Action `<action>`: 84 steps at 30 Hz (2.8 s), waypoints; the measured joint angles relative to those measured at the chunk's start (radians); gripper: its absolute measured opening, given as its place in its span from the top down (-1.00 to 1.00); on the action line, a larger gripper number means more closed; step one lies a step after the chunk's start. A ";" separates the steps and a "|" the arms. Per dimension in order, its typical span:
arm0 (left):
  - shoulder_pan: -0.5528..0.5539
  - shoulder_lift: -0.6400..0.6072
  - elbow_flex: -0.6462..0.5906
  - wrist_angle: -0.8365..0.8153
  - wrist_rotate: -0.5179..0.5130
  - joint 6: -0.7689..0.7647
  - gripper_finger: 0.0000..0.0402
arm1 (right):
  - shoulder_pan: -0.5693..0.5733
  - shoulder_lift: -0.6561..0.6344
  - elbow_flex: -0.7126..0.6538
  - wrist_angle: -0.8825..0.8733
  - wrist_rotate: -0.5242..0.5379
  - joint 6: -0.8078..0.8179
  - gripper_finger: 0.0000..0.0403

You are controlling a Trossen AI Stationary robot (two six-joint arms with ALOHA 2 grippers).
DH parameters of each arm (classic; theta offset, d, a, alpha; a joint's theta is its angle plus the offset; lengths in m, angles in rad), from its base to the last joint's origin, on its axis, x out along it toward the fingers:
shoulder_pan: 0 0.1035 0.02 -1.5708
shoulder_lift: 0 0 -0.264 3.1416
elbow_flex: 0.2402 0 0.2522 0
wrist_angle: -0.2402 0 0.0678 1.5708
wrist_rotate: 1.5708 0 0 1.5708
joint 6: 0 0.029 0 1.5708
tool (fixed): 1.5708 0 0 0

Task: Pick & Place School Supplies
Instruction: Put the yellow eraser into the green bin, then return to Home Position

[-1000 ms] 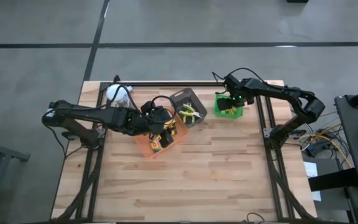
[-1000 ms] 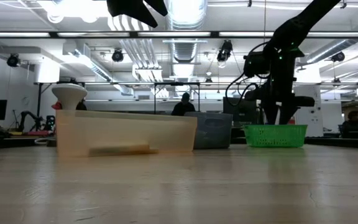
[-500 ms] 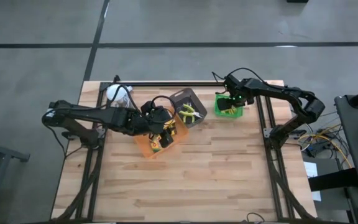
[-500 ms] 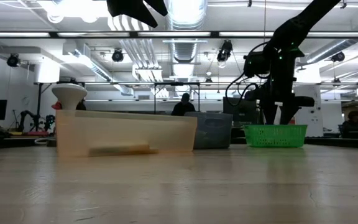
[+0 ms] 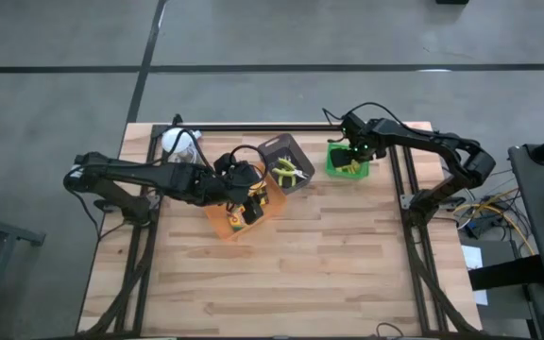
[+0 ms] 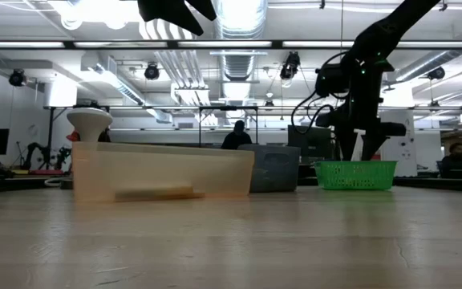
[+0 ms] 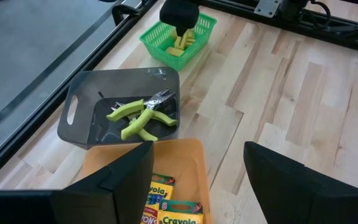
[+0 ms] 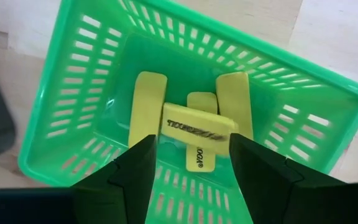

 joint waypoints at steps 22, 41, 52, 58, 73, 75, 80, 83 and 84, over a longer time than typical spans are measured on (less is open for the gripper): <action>0.000 0.000 0.000 0.000 0.000 0.059 -0.27 | 0.010 -0.272 0.001 0.006 -0.275 -0.049 0.00; 0.000 -0.007 0.000 0.123 -0.110 0.241 -0.27 | 0.216 -0.754 0.001 0.371 -0.324 -0.061 0.00; -0.006 -0.076 -0.002 0.245 0.075 0.444 -0.27 | 0.472 -0.771 0.001 0.657 -0.539 -0.213 0.00; -0.010 -0.114 -0.002 0.243 0.100 0.434 -0.27 | 0.634 -0.771 0.001 0.736 -0.538 -0.339 0.00; -0.009 -0.132 -0.019 0.255 0.130 0.340 -0.27 | 0.706 -0.697 0.000 0.747 -0.543 -0.494 0.00; -0.010 -0.152 -0.060 0.297 0.133 0.395 -0.27 | 0.712 -0.686 -0.004 0.788 -0.586 -0.525 0.00; -0.013 -0.257 -0.272 0.547 0.158 0.421 -0.27 | 0.721 -0.678 -0.050 0.850 -0.659 -0.506 0.00; -0.013 -0.330 -0.430 0.679 0.172 0.431 -0.27 | 0.720 -0.689 -0.104 0.901 -0.656 -0.465 0.00; -0.013 -0.355 -0.478 0.710 0.172 0.428 -0.27 | 0.721 -0.694 -0.124 0.924 -0.656 -0.460 0.00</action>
